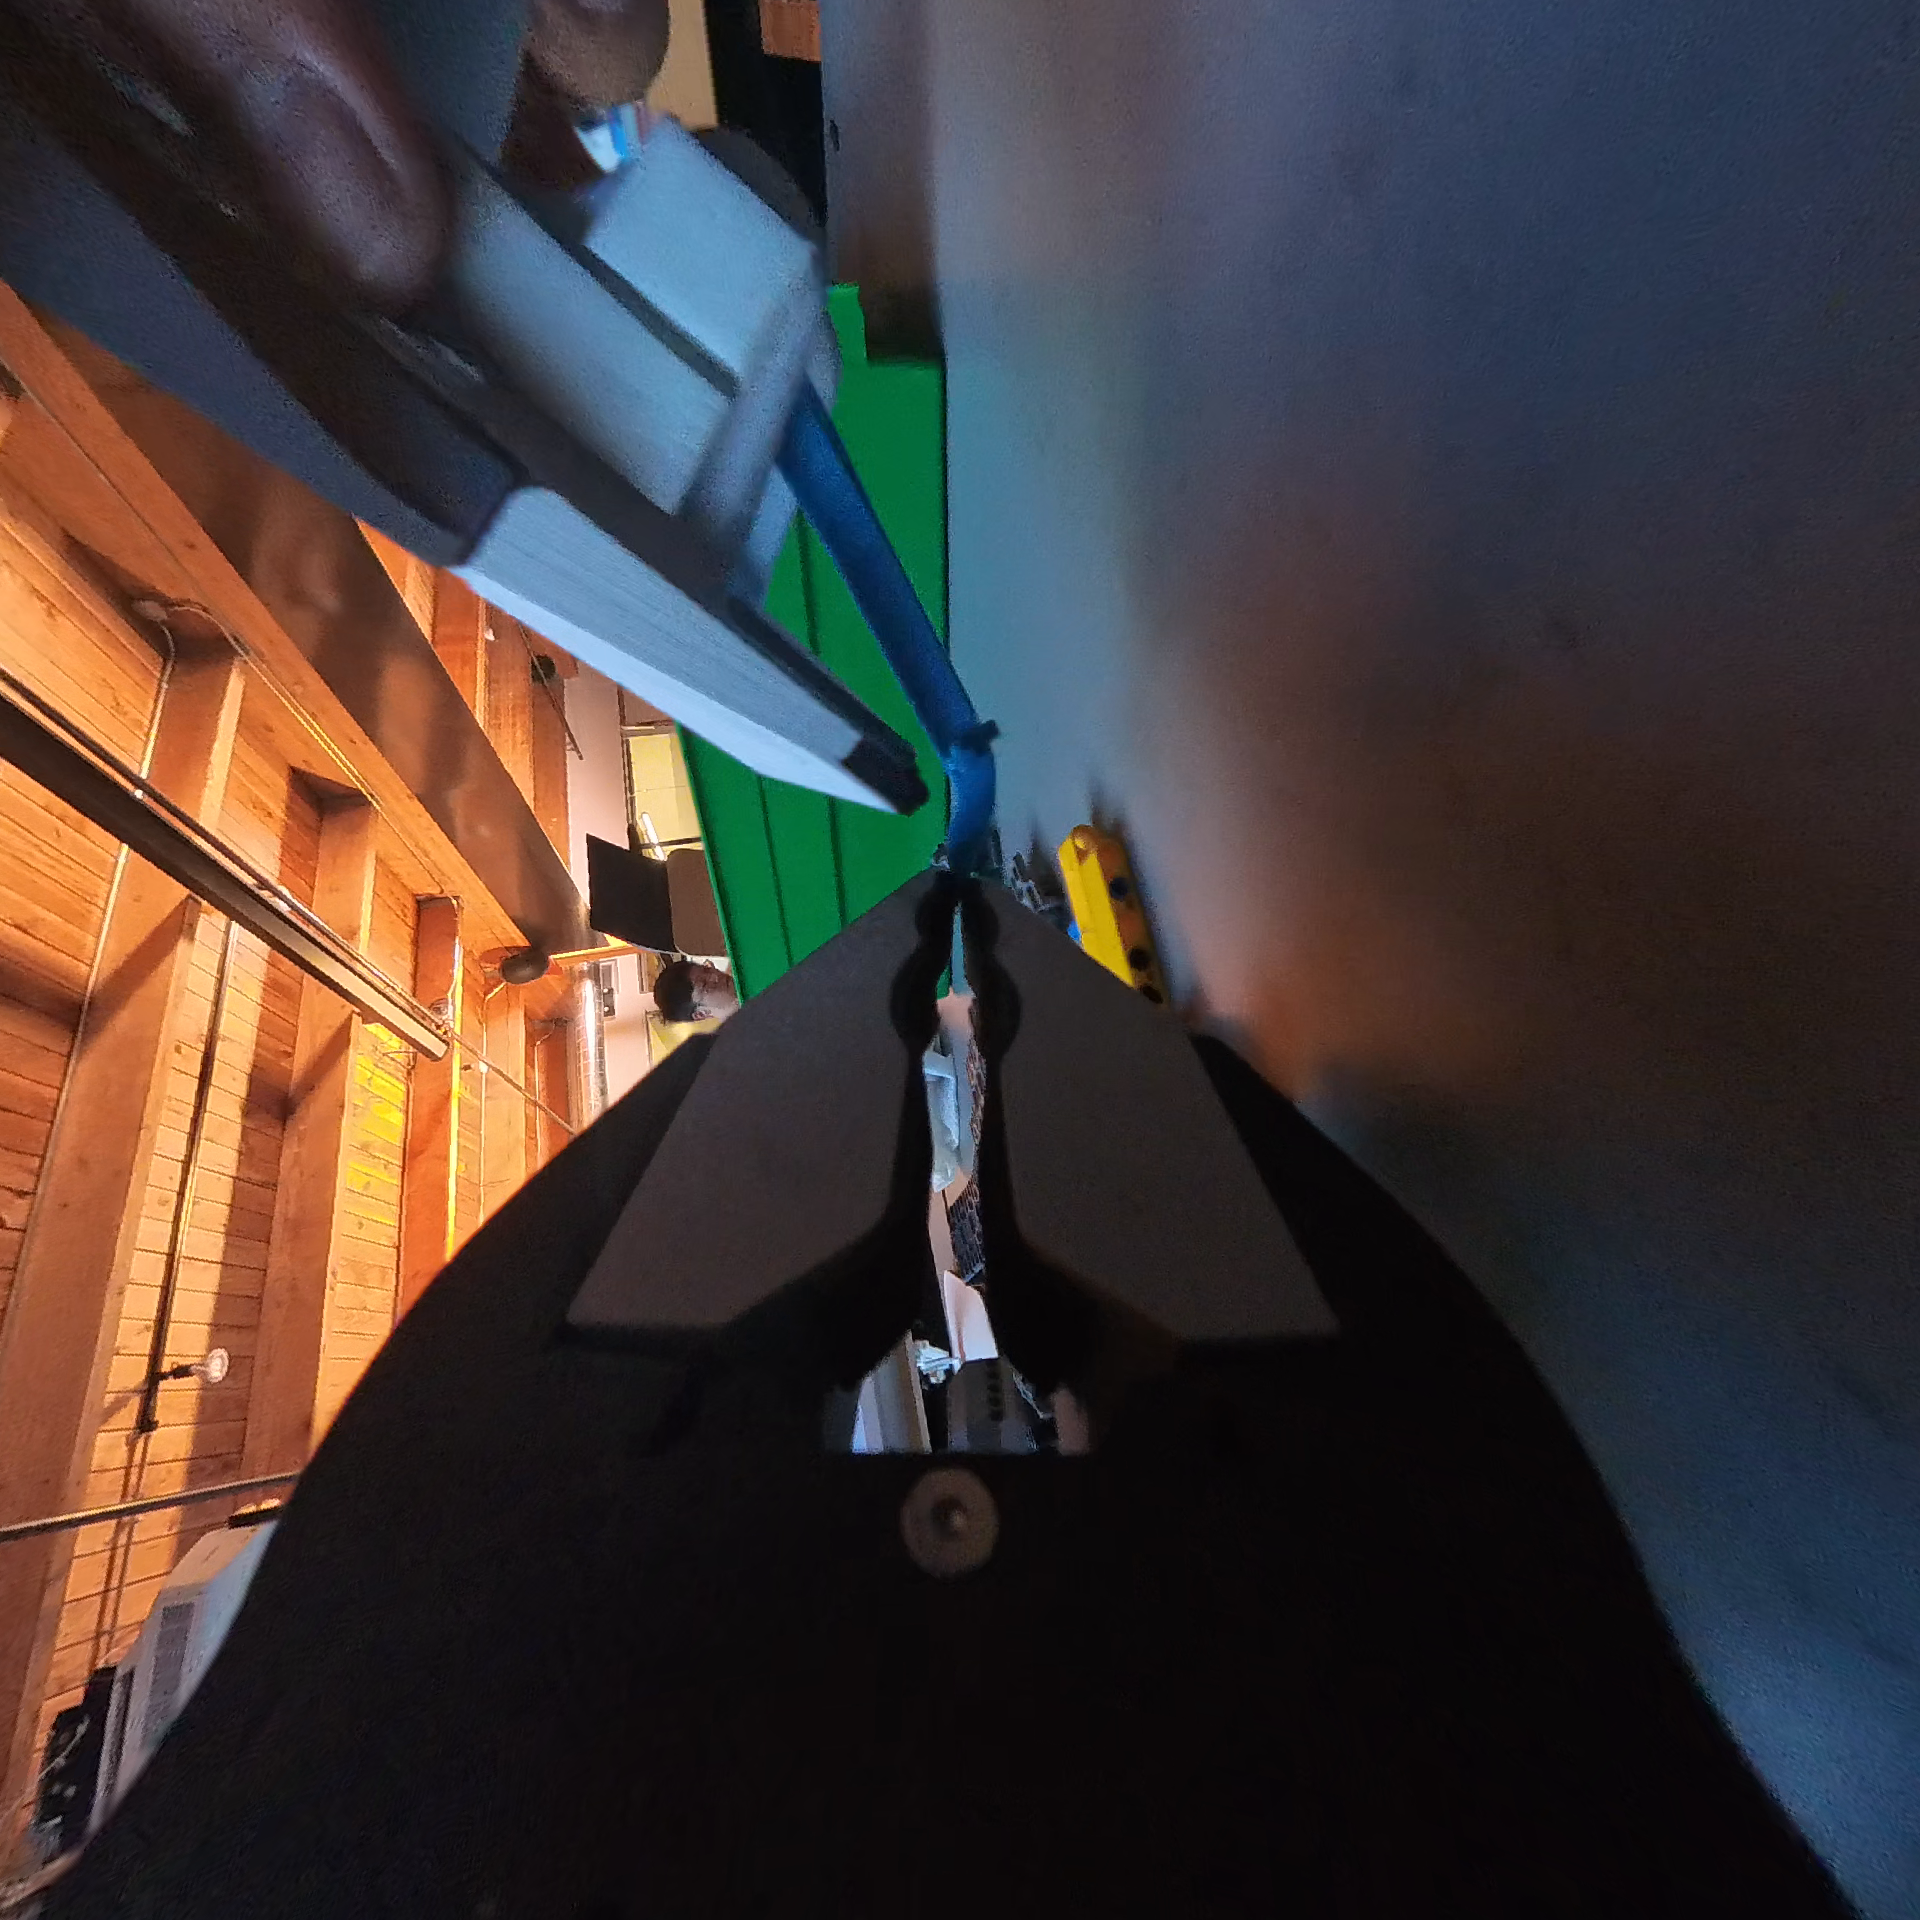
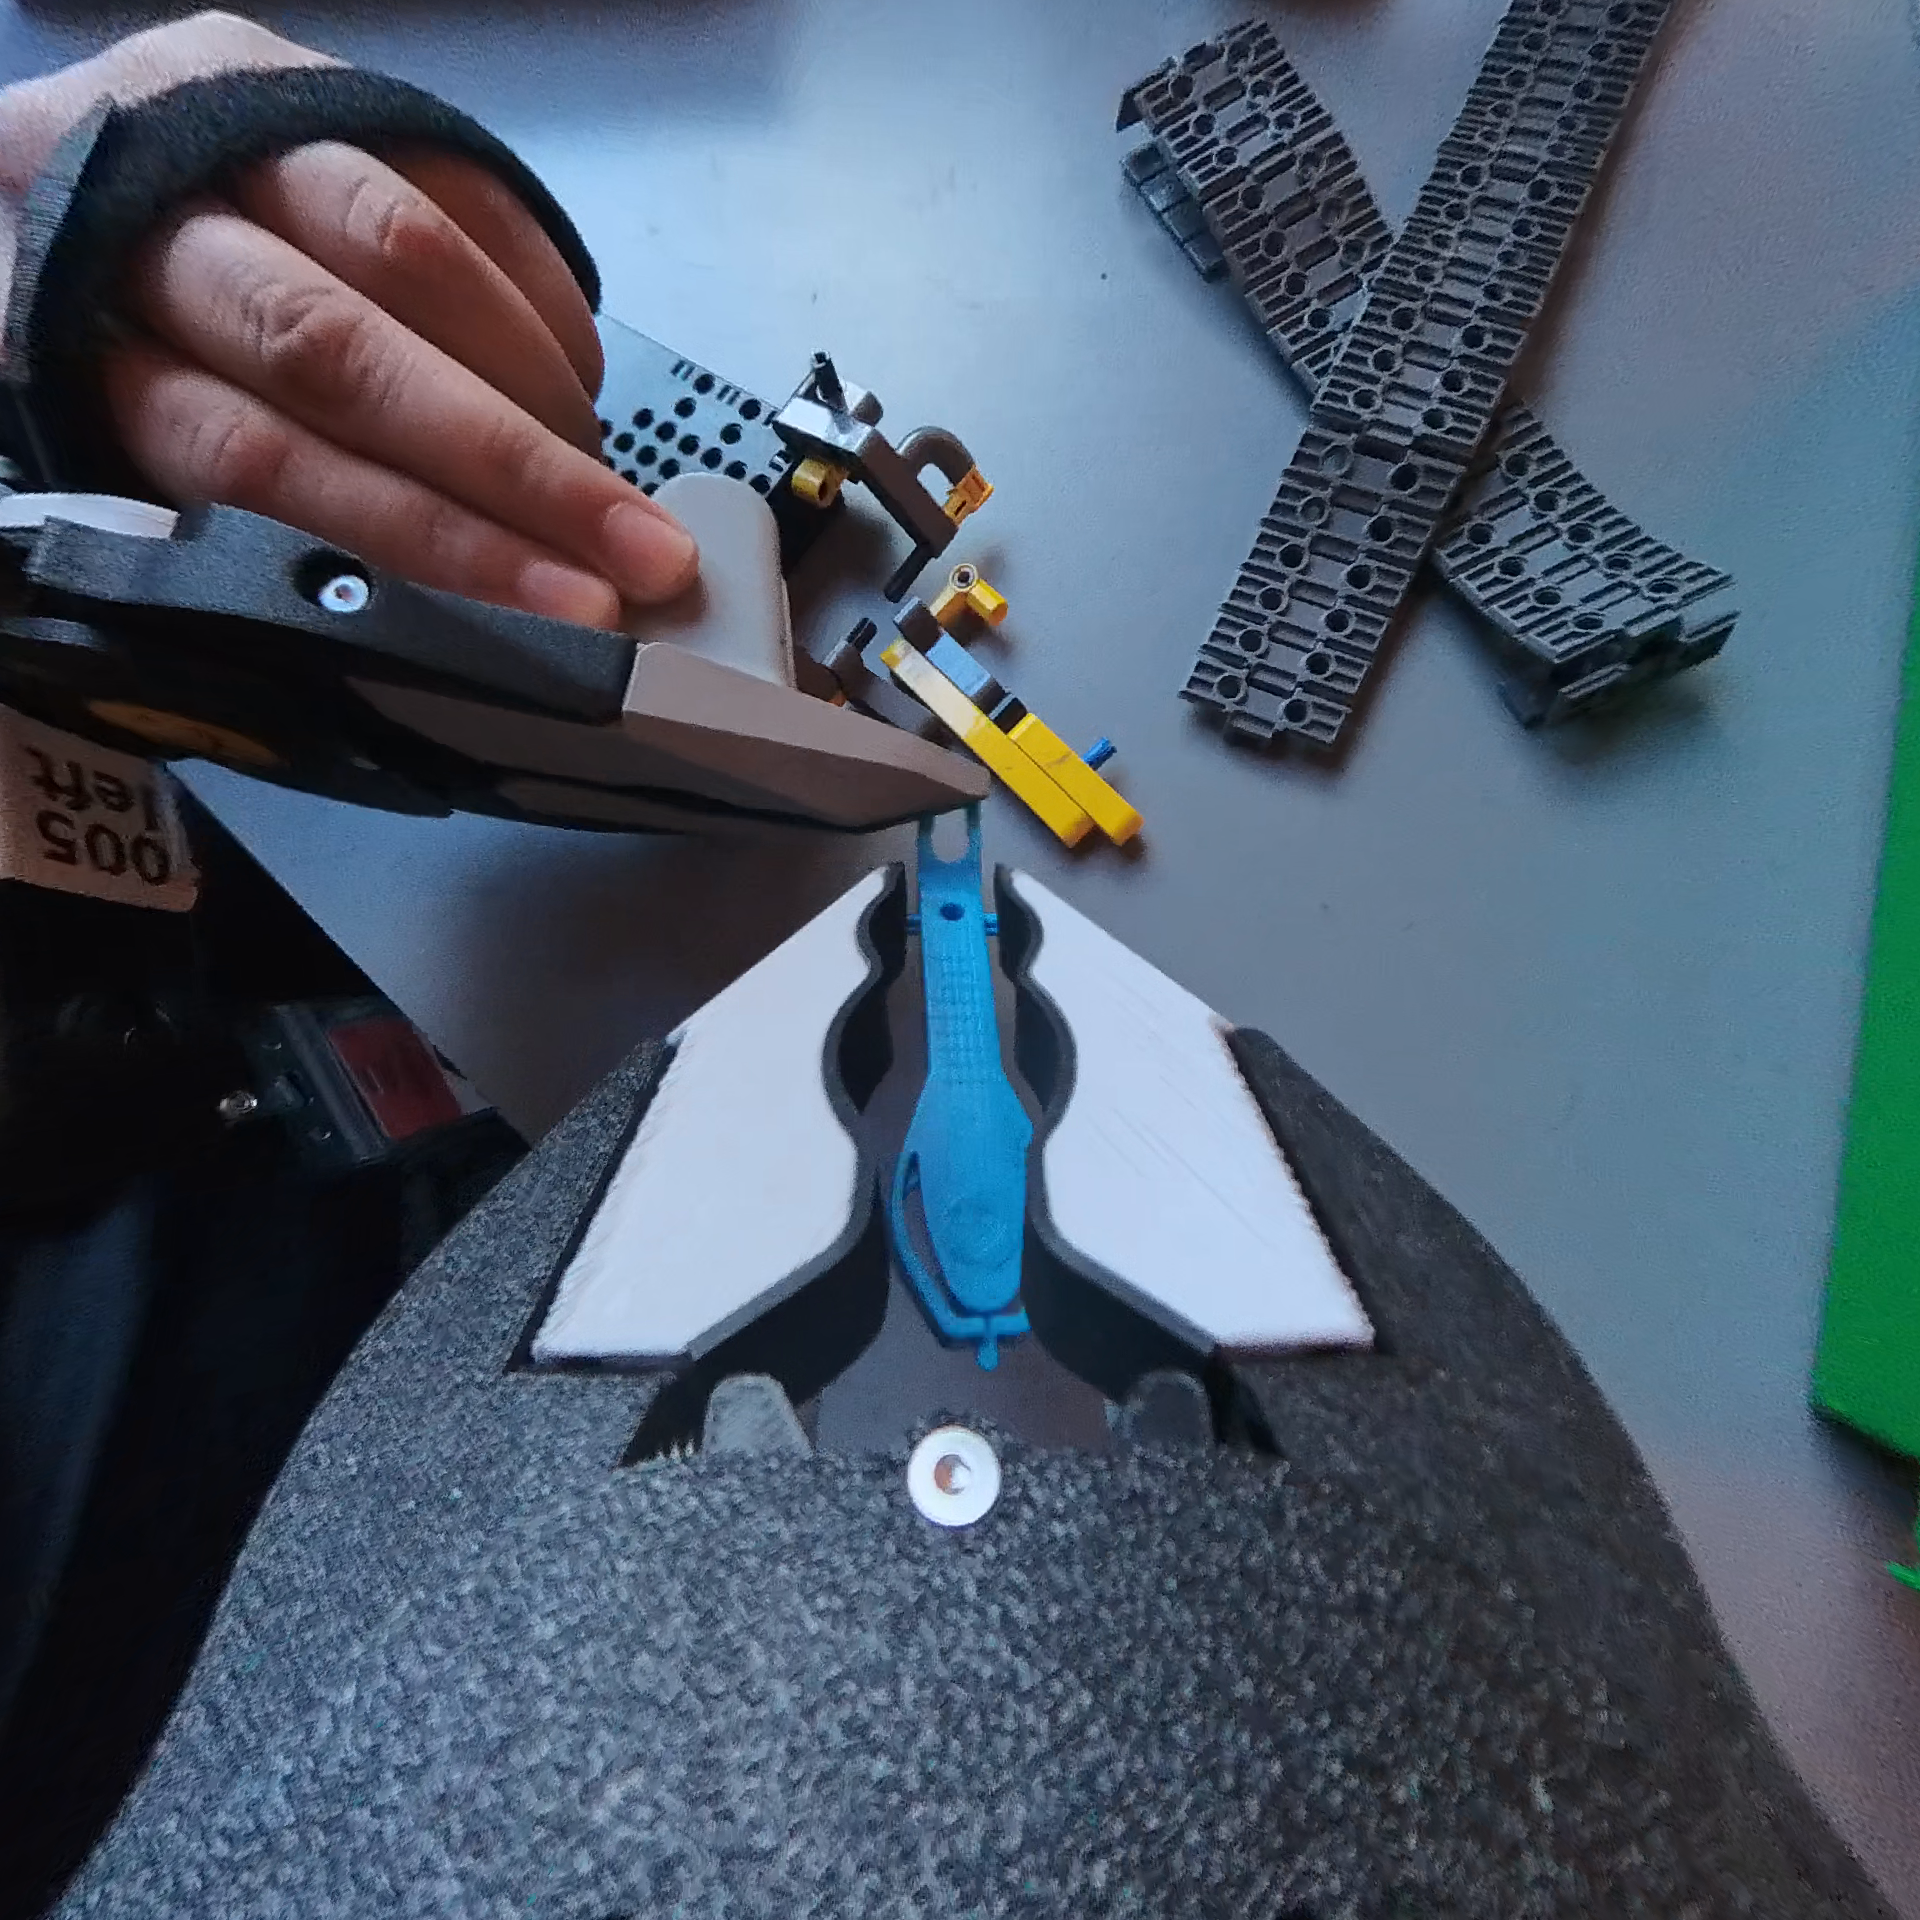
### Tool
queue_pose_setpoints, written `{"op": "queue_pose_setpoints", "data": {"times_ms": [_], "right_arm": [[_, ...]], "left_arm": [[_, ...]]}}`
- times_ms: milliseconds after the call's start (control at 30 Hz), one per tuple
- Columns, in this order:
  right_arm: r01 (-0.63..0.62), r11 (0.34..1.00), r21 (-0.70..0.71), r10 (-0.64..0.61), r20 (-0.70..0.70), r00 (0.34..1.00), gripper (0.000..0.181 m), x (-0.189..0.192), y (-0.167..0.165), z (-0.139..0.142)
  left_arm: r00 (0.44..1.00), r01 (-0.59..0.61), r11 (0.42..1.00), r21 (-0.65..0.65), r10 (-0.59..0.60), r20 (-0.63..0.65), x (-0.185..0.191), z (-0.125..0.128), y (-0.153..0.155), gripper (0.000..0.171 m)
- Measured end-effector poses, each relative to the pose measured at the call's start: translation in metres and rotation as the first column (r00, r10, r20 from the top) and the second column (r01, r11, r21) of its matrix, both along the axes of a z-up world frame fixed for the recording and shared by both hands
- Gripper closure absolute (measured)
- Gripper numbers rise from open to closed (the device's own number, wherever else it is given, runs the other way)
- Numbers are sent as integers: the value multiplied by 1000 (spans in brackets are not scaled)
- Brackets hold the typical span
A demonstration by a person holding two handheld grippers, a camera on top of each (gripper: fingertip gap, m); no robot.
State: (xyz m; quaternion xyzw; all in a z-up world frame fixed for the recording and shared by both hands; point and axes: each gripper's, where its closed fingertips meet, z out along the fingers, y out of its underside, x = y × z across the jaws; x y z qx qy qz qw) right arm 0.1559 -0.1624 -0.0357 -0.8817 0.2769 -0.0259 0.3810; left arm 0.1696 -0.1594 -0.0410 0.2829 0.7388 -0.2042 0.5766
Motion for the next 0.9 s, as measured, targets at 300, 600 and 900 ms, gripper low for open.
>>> {"op": "queue_pose_setpoints", "data": {"times_ms": [300, 600, 900], "right_arm": [[-19, 1000, 5, 19, -28, 999, 171, 1, 8, -14], [7, 997, -83, -20, -150, 988, 171, 2, -2, -32], [-23, 974, -227, -15, -162, 987, 171, 4, 7, -43]], "left_arm": [[999, -16, 1000, -25, 16, -36, 0, 1, 0, 171], [772, -188, 977, -103, 82, -630, 1, -4, 7, 161], [202, -307, 930, 199, 269, -942, 14, -38, 27, 136]]}}
